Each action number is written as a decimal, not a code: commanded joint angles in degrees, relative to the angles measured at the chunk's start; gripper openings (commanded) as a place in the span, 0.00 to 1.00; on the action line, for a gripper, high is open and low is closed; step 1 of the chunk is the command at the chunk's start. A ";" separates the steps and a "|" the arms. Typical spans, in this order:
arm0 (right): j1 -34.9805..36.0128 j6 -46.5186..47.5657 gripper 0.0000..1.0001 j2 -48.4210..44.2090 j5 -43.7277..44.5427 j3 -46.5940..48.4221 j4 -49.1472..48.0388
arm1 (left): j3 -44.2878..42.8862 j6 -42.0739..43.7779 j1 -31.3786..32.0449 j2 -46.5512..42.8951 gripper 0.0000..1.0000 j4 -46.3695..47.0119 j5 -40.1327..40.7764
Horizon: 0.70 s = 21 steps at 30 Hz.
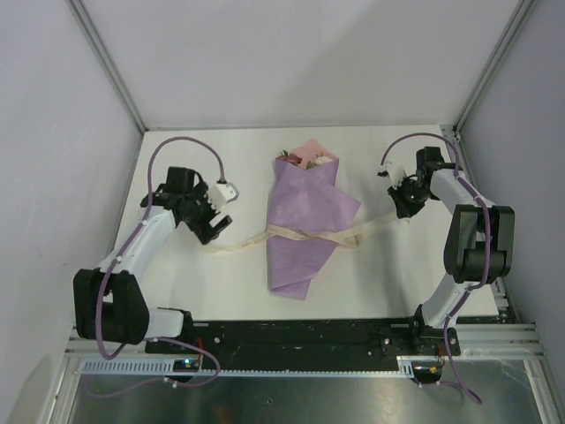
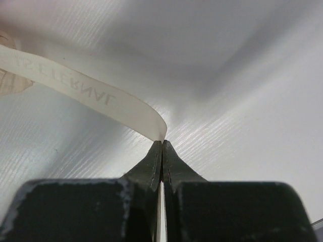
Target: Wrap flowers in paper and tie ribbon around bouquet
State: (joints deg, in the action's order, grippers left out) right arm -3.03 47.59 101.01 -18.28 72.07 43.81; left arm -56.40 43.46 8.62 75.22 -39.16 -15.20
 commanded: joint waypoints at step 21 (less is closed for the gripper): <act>-0.14 -1.92 0.00 -0.94 2.37 1.84 0.96 | 3.16 14.41 2.35 18.45 0.83 -0.15 7.90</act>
State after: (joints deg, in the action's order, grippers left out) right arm -3.14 46.04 101.01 -16.80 72.12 44.25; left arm -52.07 56.01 10.39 92.18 -42.13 -9.23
